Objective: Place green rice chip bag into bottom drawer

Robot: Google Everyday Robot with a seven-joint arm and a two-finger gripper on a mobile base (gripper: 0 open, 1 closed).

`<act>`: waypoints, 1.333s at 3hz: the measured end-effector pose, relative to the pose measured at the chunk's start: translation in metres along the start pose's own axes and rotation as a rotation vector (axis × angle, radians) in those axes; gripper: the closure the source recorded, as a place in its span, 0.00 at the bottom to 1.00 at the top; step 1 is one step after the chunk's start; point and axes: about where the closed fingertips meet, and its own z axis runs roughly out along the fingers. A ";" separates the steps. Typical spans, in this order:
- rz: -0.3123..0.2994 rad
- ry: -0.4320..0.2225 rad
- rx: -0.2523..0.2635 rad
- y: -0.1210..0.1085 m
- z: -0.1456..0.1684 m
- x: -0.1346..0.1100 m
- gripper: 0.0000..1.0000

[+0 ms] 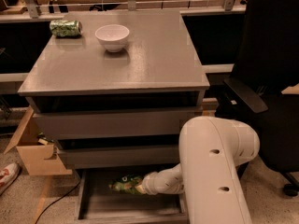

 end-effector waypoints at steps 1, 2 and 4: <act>0.000 0.000 -0.002 0.001 0.001 0.000 0.58; -0.001 0.001 -0.003 0.002 0.002 0.000 0.35; -0.001 0.003 0.003 0.003 -0.001 0.000 0.00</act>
Offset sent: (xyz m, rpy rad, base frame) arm -0.0005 0.0010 -0.0005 0.0005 0.0010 0.0013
